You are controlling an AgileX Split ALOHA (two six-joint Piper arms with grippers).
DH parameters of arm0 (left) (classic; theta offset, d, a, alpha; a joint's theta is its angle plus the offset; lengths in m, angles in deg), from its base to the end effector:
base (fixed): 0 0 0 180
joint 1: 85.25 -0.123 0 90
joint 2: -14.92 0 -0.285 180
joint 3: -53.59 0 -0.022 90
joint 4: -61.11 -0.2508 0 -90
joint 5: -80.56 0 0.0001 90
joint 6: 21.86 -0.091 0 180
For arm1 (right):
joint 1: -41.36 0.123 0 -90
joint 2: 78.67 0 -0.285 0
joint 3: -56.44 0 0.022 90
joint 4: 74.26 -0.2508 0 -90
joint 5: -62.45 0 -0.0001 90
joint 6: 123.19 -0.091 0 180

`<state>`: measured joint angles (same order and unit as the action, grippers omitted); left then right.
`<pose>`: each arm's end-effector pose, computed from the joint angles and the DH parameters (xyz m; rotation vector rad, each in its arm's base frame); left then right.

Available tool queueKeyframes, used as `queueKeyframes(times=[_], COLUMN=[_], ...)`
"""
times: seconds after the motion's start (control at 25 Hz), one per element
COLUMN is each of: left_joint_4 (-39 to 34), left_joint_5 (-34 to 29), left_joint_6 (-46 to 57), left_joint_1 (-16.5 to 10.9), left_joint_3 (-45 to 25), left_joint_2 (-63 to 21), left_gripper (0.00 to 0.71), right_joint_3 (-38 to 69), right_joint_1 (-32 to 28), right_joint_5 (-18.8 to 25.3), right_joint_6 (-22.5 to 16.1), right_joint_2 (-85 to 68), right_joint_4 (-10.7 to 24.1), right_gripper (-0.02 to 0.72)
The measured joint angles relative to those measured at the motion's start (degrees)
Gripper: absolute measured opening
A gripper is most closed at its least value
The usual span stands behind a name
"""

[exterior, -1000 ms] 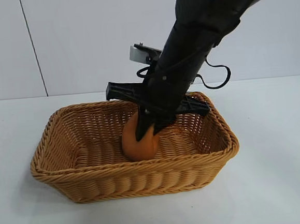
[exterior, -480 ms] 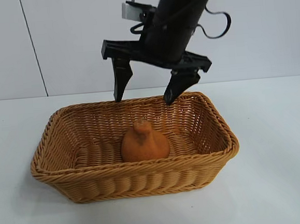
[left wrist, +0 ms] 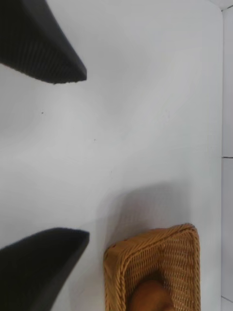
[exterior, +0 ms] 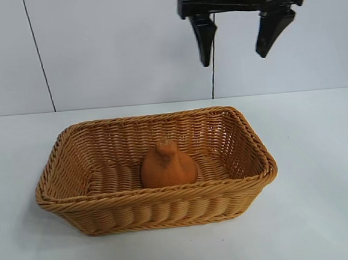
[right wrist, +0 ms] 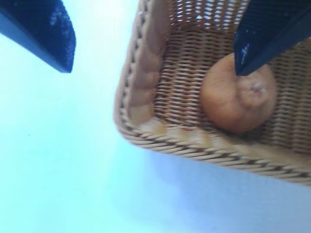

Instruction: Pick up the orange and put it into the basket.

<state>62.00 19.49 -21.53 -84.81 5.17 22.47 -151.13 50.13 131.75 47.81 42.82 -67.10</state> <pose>-0.0060 -0.0012 0.2776 0.0028 2.0427 -0.0270 0.4234 0.0546 0.2843 -0.0325 2.8315 -0.1083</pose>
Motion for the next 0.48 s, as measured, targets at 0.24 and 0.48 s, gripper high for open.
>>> queueKeyframes(times=[0.24, 0.48], left_joint_4=[0.00, 0.00], left_joint_5=[0.00, 0.00], left_joint_6=[0.00, 0.00], left_joint_1=[0.00, 0.00], left_joint_3=[0.00, 0.00], left_joint_2=[0.00, 0.00], left_gripper=[0.581, 0.581], right_joint_3=[0.00, 8.20], right_joint_1=[-5.90, -5.99], right_joint_5=[0.13, -0.02], right_joint_6=[2.76, 4.83], right_joint_2=[0.00, -5.85], right_joint_4=[-4.64, -6.64], right_gripper=[0.610, 0.610])
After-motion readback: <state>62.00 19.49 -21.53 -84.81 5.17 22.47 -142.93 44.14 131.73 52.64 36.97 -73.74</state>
